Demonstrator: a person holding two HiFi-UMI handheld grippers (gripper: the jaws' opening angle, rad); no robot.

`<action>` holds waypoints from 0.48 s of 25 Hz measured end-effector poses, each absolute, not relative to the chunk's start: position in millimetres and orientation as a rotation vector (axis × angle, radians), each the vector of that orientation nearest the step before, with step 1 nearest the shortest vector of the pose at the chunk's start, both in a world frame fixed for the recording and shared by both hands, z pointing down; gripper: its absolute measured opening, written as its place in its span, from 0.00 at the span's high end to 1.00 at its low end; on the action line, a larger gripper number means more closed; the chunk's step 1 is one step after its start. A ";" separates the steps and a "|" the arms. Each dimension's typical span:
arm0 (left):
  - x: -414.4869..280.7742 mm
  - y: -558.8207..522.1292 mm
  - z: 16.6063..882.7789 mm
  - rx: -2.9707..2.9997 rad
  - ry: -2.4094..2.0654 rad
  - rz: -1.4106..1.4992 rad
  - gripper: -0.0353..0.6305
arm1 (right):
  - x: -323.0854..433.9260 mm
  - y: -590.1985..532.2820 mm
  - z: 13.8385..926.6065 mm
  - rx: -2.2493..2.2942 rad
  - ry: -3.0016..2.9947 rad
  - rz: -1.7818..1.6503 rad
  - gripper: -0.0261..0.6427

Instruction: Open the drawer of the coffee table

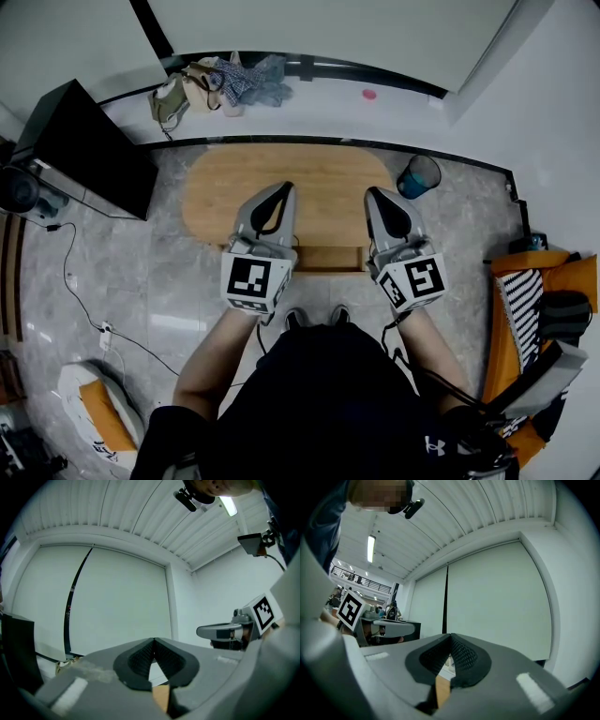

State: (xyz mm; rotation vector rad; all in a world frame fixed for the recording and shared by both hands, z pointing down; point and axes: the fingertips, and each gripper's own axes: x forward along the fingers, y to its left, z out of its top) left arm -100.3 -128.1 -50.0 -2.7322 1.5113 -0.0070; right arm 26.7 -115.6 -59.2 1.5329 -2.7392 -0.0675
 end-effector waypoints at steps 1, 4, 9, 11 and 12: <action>-100.2 -128.6 -50.5 -2.731 1.511 -0.006 0.94 | 26.9 -115.9 -59.4 1.534 -2.740 -0.068 0.96; -100.3 -129.9 -52.6 -2.727 1.511 0.000 0.94 | 27.3 -117.0 -59.5 1.539 -2.741 -0.067 0.96; -100.4 -130.6 -48.6 -2.733 1.516 -0.013 0.94 | 27.3 -118.6 -58.9 1.538 -2.745 -0.055 0.96; -99.9 -131.0 -50.0 -2.730 1.515 -0.008 0.94 | 27.8 -118.7 -58.7 1.536 -2.745 -0.055 0.96; -99.5 -131.3 -50.8 -2.728 1.516 -0.004 0.94 | 28.2 -118.7 -58.6 1.535 -2.745 -0.055 0.96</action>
